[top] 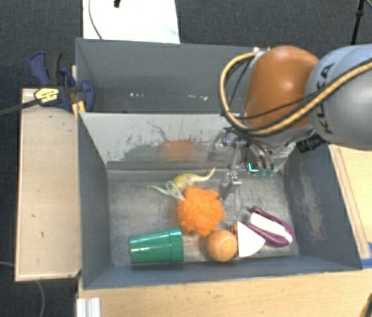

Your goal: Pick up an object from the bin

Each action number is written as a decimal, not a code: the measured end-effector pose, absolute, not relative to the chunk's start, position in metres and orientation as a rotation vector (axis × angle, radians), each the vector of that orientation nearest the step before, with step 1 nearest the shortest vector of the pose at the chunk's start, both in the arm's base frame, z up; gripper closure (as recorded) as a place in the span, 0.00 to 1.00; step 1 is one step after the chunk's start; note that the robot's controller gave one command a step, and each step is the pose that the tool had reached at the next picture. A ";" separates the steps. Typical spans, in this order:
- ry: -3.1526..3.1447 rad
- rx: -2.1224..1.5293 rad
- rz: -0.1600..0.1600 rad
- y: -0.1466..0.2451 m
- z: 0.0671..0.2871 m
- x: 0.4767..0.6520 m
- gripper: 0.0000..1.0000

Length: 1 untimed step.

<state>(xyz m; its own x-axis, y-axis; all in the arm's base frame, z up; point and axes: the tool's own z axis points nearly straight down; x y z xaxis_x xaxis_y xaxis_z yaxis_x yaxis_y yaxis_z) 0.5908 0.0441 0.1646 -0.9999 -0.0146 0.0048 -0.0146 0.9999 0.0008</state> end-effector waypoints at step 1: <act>-3.145 0.021 -0.002 0.044 0.169 0.593 0.00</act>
Offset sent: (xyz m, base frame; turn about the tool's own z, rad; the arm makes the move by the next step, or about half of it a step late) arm -0.0024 0.0463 -0.0865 -0.0266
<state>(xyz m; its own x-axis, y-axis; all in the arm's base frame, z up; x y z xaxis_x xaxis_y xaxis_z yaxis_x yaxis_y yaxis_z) 0.5926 0.0439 0.1691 -0.9999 -0.0134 -0.0033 -0.0134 0.9999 0.0011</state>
